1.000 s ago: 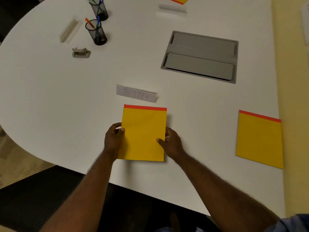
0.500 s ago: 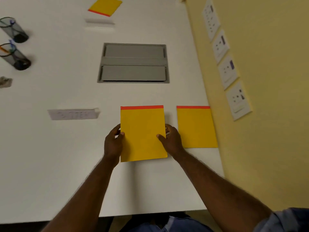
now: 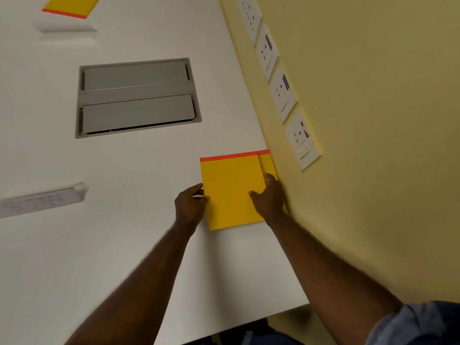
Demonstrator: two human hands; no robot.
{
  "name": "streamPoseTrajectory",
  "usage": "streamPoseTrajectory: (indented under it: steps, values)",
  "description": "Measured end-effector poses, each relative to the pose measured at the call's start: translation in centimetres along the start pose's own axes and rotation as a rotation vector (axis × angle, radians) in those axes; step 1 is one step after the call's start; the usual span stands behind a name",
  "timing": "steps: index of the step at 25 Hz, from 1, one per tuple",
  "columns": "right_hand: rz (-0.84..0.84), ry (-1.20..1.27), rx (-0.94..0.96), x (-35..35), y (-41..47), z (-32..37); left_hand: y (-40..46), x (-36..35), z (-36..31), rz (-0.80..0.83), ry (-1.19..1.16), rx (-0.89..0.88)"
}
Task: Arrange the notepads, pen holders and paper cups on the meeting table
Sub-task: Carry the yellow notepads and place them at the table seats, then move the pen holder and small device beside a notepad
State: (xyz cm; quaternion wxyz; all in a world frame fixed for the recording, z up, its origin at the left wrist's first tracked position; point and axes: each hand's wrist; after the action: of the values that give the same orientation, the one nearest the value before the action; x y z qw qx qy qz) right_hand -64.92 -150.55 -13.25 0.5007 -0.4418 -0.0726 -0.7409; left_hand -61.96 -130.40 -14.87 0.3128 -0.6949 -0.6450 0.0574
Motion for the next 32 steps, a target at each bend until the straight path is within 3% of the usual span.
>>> streamPoseTrajectory:
  steps: [9, 17, 25, 28, 32]
  values:
    - [0.023, -0.187, -0.005, 0.4, 1.9, -1.8, 1.0, -4.1, 0.1, 0.079, 0.051, -0.093]
    - [0.107, -0.447, 0.161, -0.7, 1.7, -3.2, 1.2, -5.1, -0.3, 0.148, 0.076, -0.137]
    - [0.101, -0.42, 0.178, -1.5, 1.5, -3.6, 0.6, -4.9, -0.8, 0.278, 0.078, -0.087]
    - [0.042, -0.382, 0.216, -2.5, 0.4, -2.5, -0.3, -2.7, -0.6, 0.224, 0.146, -0.036]
    - [0.033, -0.357, 0.419, -5.3, -2.7, 1.1, -2.7, 3.7, 1.0, 0.077, 0.351, -0.2]
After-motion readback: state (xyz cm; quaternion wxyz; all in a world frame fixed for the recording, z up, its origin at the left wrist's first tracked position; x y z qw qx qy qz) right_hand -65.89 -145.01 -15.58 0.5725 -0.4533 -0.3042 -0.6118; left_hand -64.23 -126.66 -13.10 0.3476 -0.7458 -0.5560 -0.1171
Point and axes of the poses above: each hand's wrist, its own y-axis towards the middle knuckle, its own x-axis out of the back of the hand, z = x × y, and after that the axes turned 4 degrees about x, right-handed
